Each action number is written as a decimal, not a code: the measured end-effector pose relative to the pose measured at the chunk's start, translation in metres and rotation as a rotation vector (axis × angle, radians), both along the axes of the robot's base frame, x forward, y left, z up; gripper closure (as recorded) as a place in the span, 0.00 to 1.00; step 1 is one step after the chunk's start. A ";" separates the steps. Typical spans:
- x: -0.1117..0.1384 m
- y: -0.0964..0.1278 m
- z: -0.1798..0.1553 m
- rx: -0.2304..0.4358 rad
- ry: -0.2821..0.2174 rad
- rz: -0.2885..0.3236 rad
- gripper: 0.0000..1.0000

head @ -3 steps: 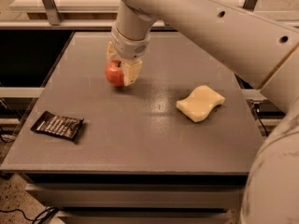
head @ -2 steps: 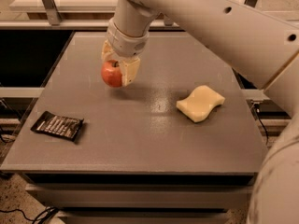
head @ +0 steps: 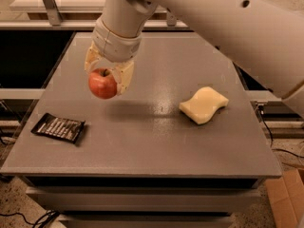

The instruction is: Move apple near rxbar chocolate

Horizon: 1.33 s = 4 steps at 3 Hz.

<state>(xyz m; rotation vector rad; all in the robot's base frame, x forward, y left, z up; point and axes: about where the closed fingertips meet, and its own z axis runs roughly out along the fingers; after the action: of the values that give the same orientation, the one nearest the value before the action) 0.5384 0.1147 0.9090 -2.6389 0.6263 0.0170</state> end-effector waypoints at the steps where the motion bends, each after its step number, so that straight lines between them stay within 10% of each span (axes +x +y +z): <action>1: -0.037 0.015 0.004 -0.010 -0.028 0.129 1.00; 4: -0.088 0.049 -0.017 -0.056 -0.025 0.259 1.00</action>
Offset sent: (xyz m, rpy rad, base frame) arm -0.0942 0.0459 -0.0105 -0.0471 -0.0353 0.2873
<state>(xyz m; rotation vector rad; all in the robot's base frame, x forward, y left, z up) 0.4506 0.1638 0.8916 -2.7519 0.2773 0.0433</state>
